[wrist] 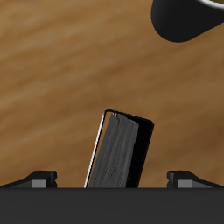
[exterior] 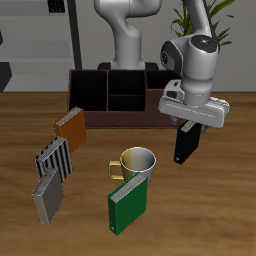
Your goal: Place the black book into the back desk caddy's front compartment
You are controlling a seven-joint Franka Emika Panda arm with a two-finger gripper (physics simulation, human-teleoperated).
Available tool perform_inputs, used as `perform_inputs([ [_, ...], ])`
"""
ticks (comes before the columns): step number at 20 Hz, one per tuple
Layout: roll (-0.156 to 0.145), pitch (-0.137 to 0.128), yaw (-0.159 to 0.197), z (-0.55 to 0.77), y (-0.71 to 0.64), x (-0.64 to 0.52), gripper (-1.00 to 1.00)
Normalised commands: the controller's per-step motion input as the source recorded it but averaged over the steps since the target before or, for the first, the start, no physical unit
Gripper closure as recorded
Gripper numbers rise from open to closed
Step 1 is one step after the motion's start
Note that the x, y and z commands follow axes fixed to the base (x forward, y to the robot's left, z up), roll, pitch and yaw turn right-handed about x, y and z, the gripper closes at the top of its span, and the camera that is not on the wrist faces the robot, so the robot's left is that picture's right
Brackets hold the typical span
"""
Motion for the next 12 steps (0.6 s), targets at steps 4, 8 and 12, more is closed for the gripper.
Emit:
perform_inputs([
  [4, 0.025, 0.019, -0.007, -0.10, 0.04, -0.05, 1.00],
  [8, 0.001, 0.010, -0.007, -0.02, -0.06, -0.02, 1.00],
  [12, -0.006, -0.027, 0.029, 0.13, -0.10, -0.01, 1.00],
])
